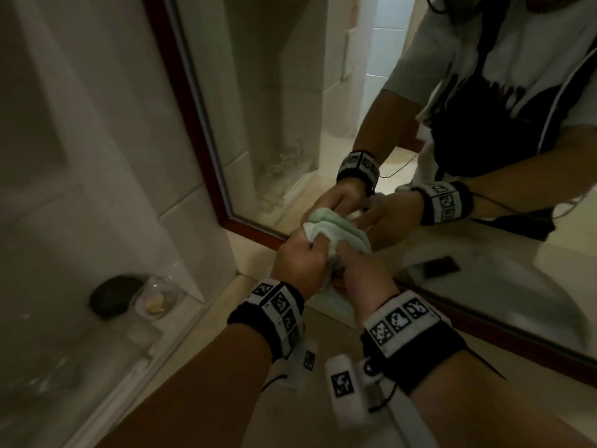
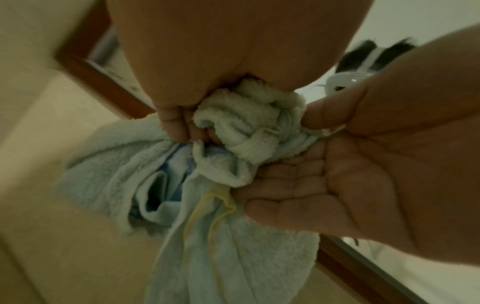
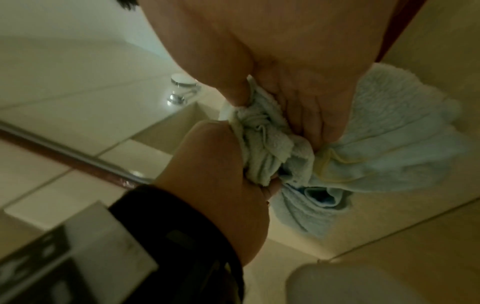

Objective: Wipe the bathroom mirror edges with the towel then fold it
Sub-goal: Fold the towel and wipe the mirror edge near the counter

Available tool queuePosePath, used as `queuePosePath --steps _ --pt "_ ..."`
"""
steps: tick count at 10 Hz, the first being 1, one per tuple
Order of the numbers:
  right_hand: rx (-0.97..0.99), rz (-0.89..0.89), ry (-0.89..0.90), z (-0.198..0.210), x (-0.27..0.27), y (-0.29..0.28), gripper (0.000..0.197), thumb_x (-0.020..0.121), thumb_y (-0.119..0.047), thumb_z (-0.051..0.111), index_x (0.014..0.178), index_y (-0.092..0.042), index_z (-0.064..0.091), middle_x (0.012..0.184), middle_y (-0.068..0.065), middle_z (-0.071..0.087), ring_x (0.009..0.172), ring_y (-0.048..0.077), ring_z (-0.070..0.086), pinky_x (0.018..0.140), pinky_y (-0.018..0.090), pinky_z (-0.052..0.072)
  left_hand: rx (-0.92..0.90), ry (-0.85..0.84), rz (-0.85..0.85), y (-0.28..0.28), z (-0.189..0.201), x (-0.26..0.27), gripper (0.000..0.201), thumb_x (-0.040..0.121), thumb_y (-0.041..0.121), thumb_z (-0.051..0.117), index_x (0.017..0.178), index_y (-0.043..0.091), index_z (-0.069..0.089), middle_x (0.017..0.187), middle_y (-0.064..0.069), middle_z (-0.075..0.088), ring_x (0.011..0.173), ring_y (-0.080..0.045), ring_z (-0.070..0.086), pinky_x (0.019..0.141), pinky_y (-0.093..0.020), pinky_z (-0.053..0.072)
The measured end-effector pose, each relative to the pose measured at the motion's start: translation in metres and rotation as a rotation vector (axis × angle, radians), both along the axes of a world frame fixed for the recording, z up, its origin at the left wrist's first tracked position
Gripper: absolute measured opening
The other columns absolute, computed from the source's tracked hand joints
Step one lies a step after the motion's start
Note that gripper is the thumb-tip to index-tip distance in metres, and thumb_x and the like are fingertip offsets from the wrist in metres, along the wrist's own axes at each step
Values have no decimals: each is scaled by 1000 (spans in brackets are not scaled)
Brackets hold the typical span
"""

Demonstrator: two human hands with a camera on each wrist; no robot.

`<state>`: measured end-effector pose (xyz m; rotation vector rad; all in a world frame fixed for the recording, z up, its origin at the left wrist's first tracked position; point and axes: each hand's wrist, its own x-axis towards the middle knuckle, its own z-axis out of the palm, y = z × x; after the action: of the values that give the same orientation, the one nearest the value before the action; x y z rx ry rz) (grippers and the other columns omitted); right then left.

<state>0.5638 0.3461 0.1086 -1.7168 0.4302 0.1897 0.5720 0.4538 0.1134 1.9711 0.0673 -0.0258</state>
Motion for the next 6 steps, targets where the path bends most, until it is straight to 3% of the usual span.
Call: queuePosePath --steps 1,2,3,4,6 --pt "11 59 10 -6 27 55 60 71 -65 53 97 -12 66 113 20 71 107 40 67 95 55 54 -3 -11 71 60 -2 30 53 88 54 40 128 28 62 126 -1 69 115 -22 63 103 -41 50" --pt "-91 125 -41 0 47 99 54 84 -56 51 103 -7 66 114 22 69 108 41 66 96 55 53 15 -39 118 99 -5 49 47 93 48 45 127 23 64 123 -3 70 112 -23 65 101 -42 51" --pt "-418 300 -38 3 66 127 50 92 -48 47 121 -10 60 127 21 65 116 37 63 102 48 49 -66 -41 194 121 -10 65 48 89 51 44 125 25 61 122 -2 68 111 -22 64 101 -44 52" --pt "-487 306 -82 14 70 132 43 107 -21 37 148 -10 33 140 15 55 125 31 55 98 33 39 -81 -57 244 127 -17 71 57 85 56 40 127 23 59 125 -4 66 113 -24 63 102 -46 50" --pt "-325 299 -62 10 67 123 42 107 -22 37 147 -9 34 136 21 58 119 37 58 97 42 47 -52 -9 252 129 -25 81 61 79 64 41 127 33 61 120 0 70 110 -24 65 102 -46 51"
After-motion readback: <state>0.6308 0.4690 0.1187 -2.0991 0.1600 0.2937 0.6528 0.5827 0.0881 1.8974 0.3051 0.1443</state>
